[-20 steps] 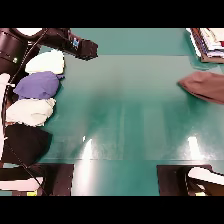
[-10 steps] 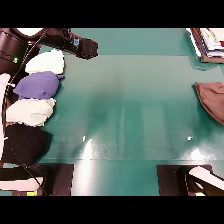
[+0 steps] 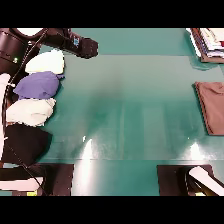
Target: Fold the shirts.
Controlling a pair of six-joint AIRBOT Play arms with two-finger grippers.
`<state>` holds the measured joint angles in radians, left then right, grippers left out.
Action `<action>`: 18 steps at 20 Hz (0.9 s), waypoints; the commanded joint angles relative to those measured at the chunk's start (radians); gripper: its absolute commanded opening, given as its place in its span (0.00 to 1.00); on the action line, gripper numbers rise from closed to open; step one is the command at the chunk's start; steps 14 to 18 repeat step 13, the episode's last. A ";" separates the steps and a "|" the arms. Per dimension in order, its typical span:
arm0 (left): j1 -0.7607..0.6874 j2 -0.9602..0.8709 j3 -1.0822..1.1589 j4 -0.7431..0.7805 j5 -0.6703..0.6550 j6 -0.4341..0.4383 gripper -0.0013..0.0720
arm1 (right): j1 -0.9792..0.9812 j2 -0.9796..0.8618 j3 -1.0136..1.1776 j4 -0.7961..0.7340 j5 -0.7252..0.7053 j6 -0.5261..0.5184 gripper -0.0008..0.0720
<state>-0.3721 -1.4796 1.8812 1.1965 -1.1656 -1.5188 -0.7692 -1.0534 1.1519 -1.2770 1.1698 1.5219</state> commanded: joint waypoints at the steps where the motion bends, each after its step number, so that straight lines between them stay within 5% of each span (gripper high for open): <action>1: 0.000 -0.001 0.000 -0.001 0.034 0.000 0.05 | 0.150 0.059 0.032 0.185 0.015 0.006 0.82; 3: 0.000 -0.001 0.000 0.000 0.043 0.000 0.05 | 0.306 0.082 0.032 0.182 0.013 0.005 0.74; 4: 0.000 -0.001 0.000 -0.001 0.053 0.000 0.05 | 0.383 0.089 0.032 0.182 0.009 0.003 0.61; 6: 0.000 -0.001 0.000 -0.001 0.074 0.000 0.05 | 0.520 0.098 0.032 0.175 0.002 -0.006 0.13; 7: 0.000 -0.001 0.000 -0.001 0.083 0.000 0.05 | 0.579 0.097 0.032 0.174 0.003 -0.039 0.03; 18: 0.000 -0.001 0.000 -0.001 0.113 0.000 0.05 | 0.747 0.097 0.032 0.174 0.001 -0.072 0.03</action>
